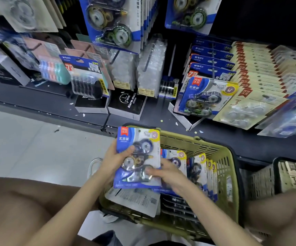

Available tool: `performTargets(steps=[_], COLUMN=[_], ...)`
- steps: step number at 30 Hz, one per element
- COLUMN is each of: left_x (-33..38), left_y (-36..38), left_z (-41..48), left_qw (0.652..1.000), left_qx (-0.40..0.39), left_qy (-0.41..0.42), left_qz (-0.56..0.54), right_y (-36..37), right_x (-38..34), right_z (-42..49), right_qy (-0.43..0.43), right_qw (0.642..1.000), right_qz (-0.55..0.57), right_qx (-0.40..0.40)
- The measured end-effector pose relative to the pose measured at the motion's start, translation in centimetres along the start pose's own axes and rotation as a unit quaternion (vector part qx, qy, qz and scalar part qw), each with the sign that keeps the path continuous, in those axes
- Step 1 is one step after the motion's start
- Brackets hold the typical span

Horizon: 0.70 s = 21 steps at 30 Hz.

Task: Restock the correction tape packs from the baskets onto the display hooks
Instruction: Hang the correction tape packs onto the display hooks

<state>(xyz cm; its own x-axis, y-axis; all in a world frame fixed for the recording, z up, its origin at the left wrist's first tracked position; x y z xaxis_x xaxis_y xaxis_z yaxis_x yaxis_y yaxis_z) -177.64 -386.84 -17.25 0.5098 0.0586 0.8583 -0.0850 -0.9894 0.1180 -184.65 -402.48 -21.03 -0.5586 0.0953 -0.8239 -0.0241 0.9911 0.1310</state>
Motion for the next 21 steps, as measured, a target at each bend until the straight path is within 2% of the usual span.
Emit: performTargets(steps=[2,4,6,11,13,16,20,21], left_x=[1.2,2.7,3.8,4.2,4.0,3.8,3.9,4.1], left_y=[-2.9,-5.1,-7.0,-9.1,-9.2,-9.0,-8.9,-8.9], left_z=[0.7,0.6,0.7,1.1,1.3,1.6,1.5,1.5], left_qw=[0.998,0.993,0.990,0.985,0.984,0.985,0.985,0.984], left_qx=[0.050,0.084,0.113,0.150,0.157,0.155,0.155,0.155], left_qy=[0.039,0.062,0.077,0.087,0.083,0.079,0.081,0.086], left_qz=[0.028,0.052,0.043,0.015,0.016,0.013,0.007,0.006], right_y=[1.8,4.4,6.5,7.8,7.6,7.7,5.9,4.8], right_x=[2.8,5.1,6.2,6.9,6.8,5.8,3.6,3.1], right_z=[0.5,0.7,0.7,1.4,1.4,1.0,1.2,1.2], right_qy=[0.041,0.058,0.069,0.050,0.040,-0.025,-0.114,-0.121], right_qw=[0.990,0.959,0.928,0.879,0.861,0.835,0.778,0.777], right_qz=[-0.128,-0.259,-0.344,-0.461,-0.491,-0.528,-0.610,-0.615], right_qx=[-0.044,-0.099,-0.128,-0.109,-0.124,-0.153,-0.092,-0.067])
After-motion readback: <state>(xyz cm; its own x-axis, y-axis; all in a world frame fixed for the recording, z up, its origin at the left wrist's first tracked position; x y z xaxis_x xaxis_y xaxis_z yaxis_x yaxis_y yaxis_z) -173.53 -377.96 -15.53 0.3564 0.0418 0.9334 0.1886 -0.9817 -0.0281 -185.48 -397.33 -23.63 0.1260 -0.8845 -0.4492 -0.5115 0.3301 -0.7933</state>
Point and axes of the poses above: each hand's wrist, its own z-axis towards the middle knuckle, its own y-axis out of the palm, x = y × z, the point moved 8 cm from there along z, towards the middle knuckle, and after that the axes turned 4 degrees about -y, right-handed, at the moved point
